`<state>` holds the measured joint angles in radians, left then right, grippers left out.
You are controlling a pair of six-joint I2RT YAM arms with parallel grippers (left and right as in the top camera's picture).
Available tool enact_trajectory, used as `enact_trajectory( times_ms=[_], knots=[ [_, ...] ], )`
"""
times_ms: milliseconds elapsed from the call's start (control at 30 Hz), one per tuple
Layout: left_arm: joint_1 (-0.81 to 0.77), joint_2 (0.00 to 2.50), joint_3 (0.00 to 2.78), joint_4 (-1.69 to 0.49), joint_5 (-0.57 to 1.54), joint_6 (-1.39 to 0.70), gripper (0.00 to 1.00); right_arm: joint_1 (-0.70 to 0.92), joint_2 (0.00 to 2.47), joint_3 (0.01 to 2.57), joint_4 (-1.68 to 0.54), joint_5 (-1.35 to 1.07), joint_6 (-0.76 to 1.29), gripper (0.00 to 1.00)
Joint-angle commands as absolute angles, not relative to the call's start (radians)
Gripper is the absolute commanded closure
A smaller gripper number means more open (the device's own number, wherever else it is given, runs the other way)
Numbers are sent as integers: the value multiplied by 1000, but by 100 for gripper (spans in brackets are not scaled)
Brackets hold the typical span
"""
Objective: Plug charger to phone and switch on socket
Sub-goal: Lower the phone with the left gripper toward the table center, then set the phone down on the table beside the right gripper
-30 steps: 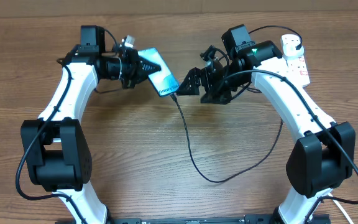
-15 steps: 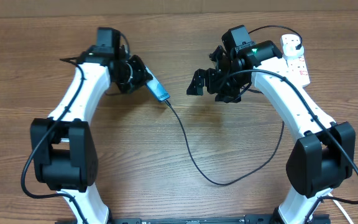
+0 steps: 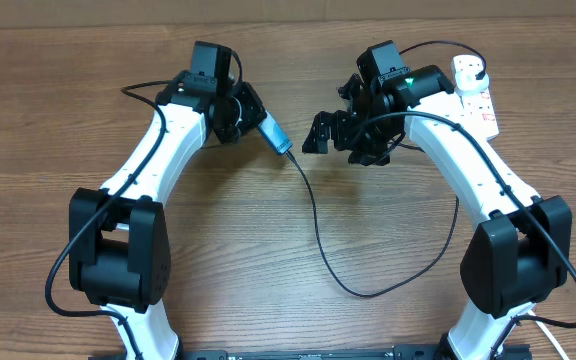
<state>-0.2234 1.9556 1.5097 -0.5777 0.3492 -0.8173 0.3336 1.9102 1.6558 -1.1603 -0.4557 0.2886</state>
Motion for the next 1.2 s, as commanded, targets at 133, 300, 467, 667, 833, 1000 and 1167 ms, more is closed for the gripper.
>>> enact_trajectory(
  times_ms=[133,300,467,667,833,1000,1167],
  knots=[
    [-229,1983,1514,-505,579,-831,96,325,1874,1682,-1157,-530,295,0],
    [-229,2038,1514,-448,650,-836,95,325,1874,1682,-1160,-552,292,0],
    [-229,2109,1514,-355,762,-834,96,325,1874,1682,-1168,-552,291,0],
    [-230,2185,1514,-264,834,-846,96,325,1874,1682,-1168,-552,288,0],
    [-230,2225,1514,-260,836,-861,96,325,1874,1682,-1168,-552,288,0],
    [-234,2252,1514,-260,822,-863,96,325,1874,1682,-1168,-552,288,0],
    [-236,2284,1514,-260,812,-870,95,325,1874,1682,-1168,-552,288,0]
  ],
)
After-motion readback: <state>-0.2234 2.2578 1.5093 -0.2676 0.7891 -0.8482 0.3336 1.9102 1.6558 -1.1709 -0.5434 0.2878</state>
